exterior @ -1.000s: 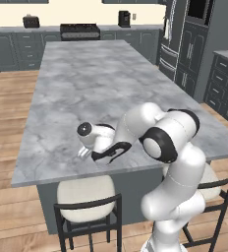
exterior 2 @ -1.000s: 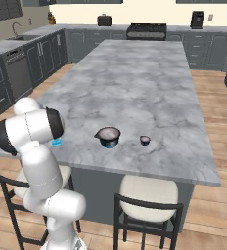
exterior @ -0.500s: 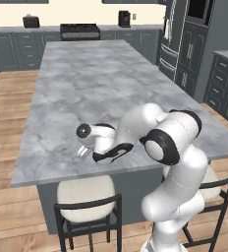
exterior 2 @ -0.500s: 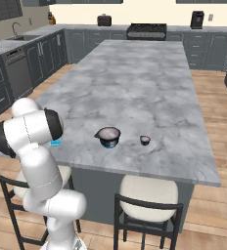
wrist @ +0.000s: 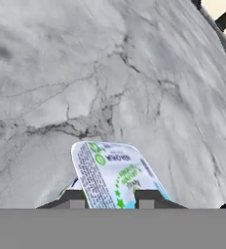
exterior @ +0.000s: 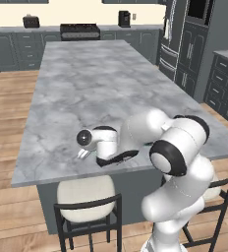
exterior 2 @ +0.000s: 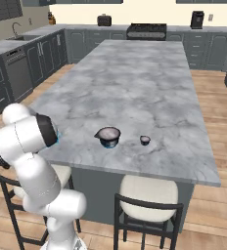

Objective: Stack the yogurt containers by placing the smaller containers on top of the larger containers.

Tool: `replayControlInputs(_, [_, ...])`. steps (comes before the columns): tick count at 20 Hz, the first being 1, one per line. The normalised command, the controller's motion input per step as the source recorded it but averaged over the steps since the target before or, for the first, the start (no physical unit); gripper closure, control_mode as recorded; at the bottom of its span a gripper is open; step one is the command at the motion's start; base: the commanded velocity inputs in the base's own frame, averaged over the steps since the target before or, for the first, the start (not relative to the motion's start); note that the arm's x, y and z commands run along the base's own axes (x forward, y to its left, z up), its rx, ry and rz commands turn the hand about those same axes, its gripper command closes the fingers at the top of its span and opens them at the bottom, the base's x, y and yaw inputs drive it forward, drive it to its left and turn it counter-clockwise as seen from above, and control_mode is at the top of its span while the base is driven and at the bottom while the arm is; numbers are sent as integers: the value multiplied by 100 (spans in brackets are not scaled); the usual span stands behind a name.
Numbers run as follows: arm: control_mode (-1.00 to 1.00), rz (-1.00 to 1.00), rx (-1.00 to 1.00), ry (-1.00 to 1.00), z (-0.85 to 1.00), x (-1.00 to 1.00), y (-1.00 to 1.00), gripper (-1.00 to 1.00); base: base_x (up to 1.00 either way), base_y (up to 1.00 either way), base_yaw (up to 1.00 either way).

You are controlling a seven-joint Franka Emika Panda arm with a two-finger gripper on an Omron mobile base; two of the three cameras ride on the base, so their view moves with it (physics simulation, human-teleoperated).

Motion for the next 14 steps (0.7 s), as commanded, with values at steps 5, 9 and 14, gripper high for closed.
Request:
replayControlInputs(5, [-100, 0, 0, -16, 47, -21, -26, 100, 0, 0, 0])
replayControlInputs(9, [-100, 0, 0, -13, 52, -15, -34, 100, 0, 0, 0])
replayControlInputs(14, [-100, -1, 0, -11, 53, -18, -33, 100, 0, 0, 0])
